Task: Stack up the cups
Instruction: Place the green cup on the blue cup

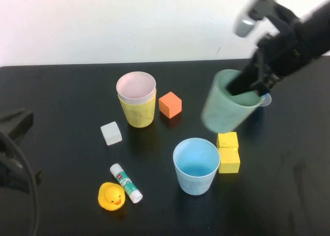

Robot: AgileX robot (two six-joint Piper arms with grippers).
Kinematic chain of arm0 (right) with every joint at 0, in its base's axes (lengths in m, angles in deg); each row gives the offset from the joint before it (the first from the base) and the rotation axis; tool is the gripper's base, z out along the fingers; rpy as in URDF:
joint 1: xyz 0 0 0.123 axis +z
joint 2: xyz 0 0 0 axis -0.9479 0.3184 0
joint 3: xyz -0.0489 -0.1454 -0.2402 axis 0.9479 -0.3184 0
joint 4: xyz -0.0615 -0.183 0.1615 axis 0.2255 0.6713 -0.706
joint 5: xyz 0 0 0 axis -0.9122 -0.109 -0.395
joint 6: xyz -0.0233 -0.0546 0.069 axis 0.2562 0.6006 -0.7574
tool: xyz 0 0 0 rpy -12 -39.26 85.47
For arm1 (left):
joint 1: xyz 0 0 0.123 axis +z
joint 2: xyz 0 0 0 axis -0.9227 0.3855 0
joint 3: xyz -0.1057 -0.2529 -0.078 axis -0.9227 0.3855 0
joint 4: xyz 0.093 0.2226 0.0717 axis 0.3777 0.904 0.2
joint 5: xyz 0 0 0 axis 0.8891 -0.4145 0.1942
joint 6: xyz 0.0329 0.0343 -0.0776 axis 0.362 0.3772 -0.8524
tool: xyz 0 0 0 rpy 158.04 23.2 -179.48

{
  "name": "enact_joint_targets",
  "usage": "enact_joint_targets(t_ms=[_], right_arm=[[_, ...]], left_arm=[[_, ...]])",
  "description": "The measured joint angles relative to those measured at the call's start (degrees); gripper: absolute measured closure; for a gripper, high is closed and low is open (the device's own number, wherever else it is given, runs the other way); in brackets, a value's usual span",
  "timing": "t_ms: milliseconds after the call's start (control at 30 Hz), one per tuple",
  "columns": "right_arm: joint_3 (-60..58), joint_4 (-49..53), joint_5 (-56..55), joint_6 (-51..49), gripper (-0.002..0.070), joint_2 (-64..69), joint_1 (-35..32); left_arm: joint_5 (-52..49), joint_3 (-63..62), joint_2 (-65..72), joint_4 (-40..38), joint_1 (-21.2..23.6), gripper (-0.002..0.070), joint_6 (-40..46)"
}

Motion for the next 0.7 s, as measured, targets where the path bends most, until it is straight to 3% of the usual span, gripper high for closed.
enact_joint_targets(t_ms=[267, 567, 633, 700], right_arm=[[2.5, 9.1, 4.4, -3.8, 0.0633, 0.1, 10.0], [2.5, 11.0, 4.1, -2.5, 0.063, 5.0, 13.3], [2.5, 11.0, 4.4, -1.9, 0.061, 5.7, 13.3], [2.5, 11.0, 4.7, -1.8, 0.0545, 6.0, 13.3]], left_arm=[[2.8, 2.7, -0.6, 0.0, 0.0, 0.0673, -0.5], [7.9, 2.7, -0.6, 0.0, 0.0, 0.0673, -1.5], [8.0, 2.7, -0.6, 0.0, 0.0, 0.0673, -1.5], [8.0, 2.7, -0.6, 0.0, 0.0, 0.0673, -1.5]])
